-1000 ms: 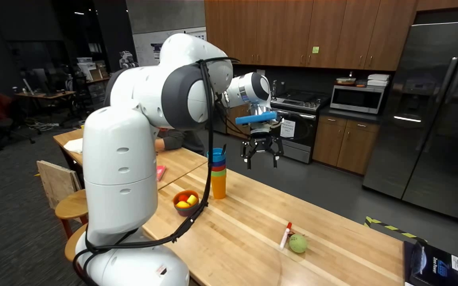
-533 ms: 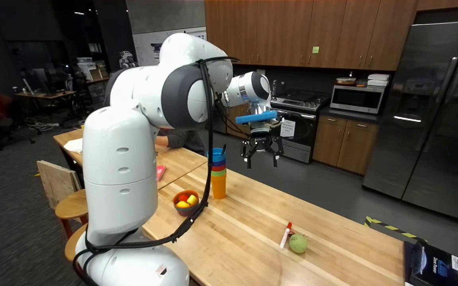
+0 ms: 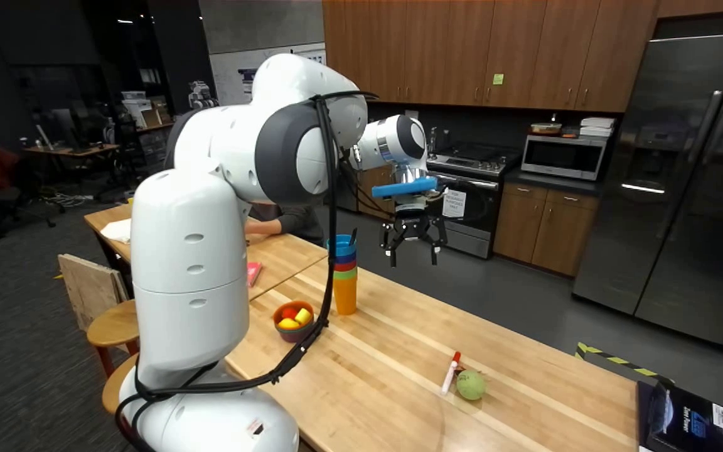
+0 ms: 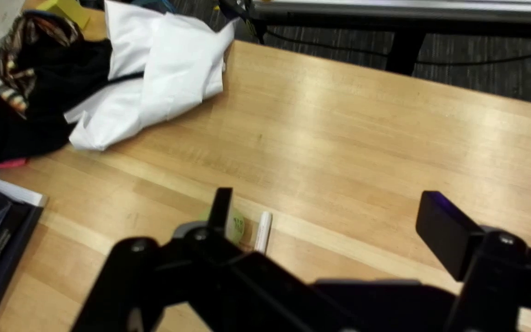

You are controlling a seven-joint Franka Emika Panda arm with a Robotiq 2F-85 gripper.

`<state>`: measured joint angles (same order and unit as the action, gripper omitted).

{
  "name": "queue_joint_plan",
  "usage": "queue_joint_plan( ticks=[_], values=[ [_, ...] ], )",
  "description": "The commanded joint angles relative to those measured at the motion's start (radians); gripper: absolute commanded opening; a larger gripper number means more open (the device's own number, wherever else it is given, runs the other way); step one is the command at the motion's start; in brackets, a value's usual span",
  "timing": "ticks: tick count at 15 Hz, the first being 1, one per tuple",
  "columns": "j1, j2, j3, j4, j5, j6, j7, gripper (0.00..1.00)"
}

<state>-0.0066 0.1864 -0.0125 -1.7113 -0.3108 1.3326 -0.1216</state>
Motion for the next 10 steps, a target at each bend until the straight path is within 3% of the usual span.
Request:
queue_joint_plan(
  ticks=[1,10],
  values=[
    [-0.012,-0.044,0.007,-0.039,0.096,0.171,0.013,1.00],
    [0.003,-0.035,0.036,-0.071,0.215,0.727,-0.030,1.00]
  ],
)
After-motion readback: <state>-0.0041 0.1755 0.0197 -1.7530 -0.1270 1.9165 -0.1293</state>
